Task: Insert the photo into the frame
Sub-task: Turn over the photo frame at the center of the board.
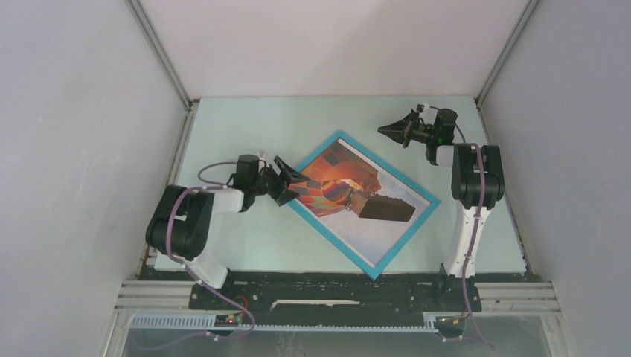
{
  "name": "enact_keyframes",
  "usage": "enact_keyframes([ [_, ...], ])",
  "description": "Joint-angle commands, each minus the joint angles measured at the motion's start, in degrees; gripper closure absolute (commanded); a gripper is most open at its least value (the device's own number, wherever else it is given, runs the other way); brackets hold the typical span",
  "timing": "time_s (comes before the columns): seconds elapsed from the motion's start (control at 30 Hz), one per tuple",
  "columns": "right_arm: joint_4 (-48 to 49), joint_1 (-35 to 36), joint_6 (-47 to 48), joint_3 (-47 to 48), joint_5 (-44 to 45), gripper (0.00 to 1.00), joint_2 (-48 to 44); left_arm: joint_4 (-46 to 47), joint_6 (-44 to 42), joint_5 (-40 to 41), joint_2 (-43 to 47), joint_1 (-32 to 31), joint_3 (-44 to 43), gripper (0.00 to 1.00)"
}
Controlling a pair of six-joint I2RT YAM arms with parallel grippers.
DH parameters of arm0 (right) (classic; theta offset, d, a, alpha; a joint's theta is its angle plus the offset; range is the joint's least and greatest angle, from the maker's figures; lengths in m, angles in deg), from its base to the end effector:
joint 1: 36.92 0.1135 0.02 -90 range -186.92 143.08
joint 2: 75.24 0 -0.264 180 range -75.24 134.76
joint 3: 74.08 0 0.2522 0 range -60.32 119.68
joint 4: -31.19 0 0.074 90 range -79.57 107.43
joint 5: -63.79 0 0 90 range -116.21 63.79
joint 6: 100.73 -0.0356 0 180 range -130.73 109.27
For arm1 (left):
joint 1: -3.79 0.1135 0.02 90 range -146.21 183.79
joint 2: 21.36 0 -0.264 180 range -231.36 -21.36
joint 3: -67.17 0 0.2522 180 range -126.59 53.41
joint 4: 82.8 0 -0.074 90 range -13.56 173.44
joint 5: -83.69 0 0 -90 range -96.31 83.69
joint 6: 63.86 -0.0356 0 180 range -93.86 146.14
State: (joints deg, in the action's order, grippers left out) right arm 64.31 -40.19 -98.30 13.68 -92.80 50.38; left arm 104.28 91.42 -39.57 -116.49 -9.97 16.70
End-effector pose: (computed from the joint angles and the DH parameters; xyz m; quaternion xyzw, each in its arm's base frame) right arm 0.4618 0.0063 0.1660 0.1771 0.6965 0.6793 0.1487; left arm 0.2918 -0.0916 0.1359 -0.2598 0.8292 -0.4674 0.1631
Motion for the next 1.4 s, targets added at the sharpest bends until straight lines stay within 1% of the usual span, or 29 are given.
enact_keyframes([
  [0.0, -19.1, 1.1, 19.7, 3.3, -0.6, 0.93, -3.6, -4.2, -9.1, 1.6, 8.7, -0.5, -1.1, 0.14],
  [0.03, -32.3, 1.6, 31.0, 5.9, 2.0, 0.85, -5.5, -8.9, -12.3, 3.7, 11.0, -0.5, -1.8, 0.13],
  [0.07, -50.7, 2.4, 43.3, 9.9, 6.4, 0.79, -7.4, -13.4, -15.3, 6.0, 13.0, -0.5, -2.4, 0.12],
  [0.1, -66.3, 3.0, 53.2, 14.4, 12.8, 0.73, -8.3, -17.9, -17.7, 8.6, 15.2, -0.5, -2.6, 0.12],
  [0.13, -77.6, 5.3, 60.0, 16.8, 20.8, 0.68, -9.4, -20.8, -19.8, 10.5, 17.1, -0.4, -2.8, 0.11],
  [0.17, -82.1, 6.6, 63.4, 17.2, 25.1, 0.64, -11.1, -23.9, -21.8, 12.5, 18.7, -0.5, -3.3, 0.11],
  [0.2, -84.5, 7.7, 65.1, 16.2, 28.6, 0.61, -13.0, -26.4, -23.8, 14.6, 20.2, -0.4, -3.9, 0.11],
  [0.27, -85.9, 9.9, 66.7, 12.2, 35.0, 0.5, -18.6, -29.9, -26.4, 18.0, 22.0, -0.3, -5.5, 0.1],
  [0.3, -86.3, 11.0, 67.5, 10.1, 38.9, 0.42, -21.4, -31.0, -27.4, 18.7, 22.1, -0.3, -6.6, 0.09],
  [0.37, -87.3, 13.3, 68.2, 5.3, 46.0, 0.32, -27.4, -33.7, -29.1, 19.1, 20.2, -0.2, -10.4, 0.09],
  [0.4, -87.5, 14.2, 68.1, 3.0, 48.7, 0.29, -30.2, -35.4, -29.7, 19.4, 18.5, 0.1, -12.7, 0.09],
  [0.5, -88.0, 14.8, 65.7, -4.9, 53.8, 0.26, -38.3, -38.3, -30.6, 20.5, 12.7, 0.7, -19.0, 0.09],
  [0.6, -87.9, 12.7, 61.1, -14.2, 57.6, 0.24, -47.0, -36.5, -31.1, 22.8, 9.1, 0.8, -22.3, 0.08],
  [0.67, -88.6, 11.8, 57.0, -18.5, 62.4, 0.22, -53.0, -35.5, -31.7, 23.3, 5.8, 1.0, -24.4, 0.07],
  [0.73, -89.5, 10.1, 53.5, -22.0, 65.4, 0.21, -56.3, -36.4, -31.9, 22.8, 1.5, 1.3, -27.3, 0.08],
  [0.83, -88.2, 5.2, 51.4, -28.0, 61.9, 0.21, -60.1, -37.8, -31.6, 21.0, -3.7, 1.9, -31.1, 0.08],
  [0.9, -86.2, 0.0, 50.5, -32.1, 58.3, 0.21, -62.4, -38.0, -31.4, 19.4, -6.4, 2.1, -32.4, 0.1],
  [0.97, -84.6, -2.3, 50.3, -35.2, 56.0, 0.22, -64.0, -39.0, -31.3, 17.7, -8.3, 2.3, -33.3, 0.11],
  [1.03, -83.9, -3.6, 50.8, -36.7, 53.6, 0.22, -64.0, -41.1, -30.9, 18.3, -8.7, 2.6, -32.7, 0.12],
  [1.1, -82.9, -4.4, 52.0, -37.9, 52.1, 0.23, -63.4, -41.4, -29.1, 22.7, -5.9, 2.9, -29.4, 0.12],
  [1.17, -82.6, -5.2, 54.1, -37.8, 52.6, 0.23, -62.3, -40.3, -24.9, 27.2, 0.7, 3.0, -24.2, 0.1],
  [1.27, -79.7, -5.9, 58.0, -36.1, 52.3, 0.22, -61.2, -38.2, -16.5, 29.6, 9.5, 2.9, -15.6, 0.1],
  [1.37, -75.1, -6.0, 60.6, -32.4, 46.2, 0.22, -57.9, -36.7, -9.0, 31.3, 17.0, 1.2, -7.1, 0.07],
])
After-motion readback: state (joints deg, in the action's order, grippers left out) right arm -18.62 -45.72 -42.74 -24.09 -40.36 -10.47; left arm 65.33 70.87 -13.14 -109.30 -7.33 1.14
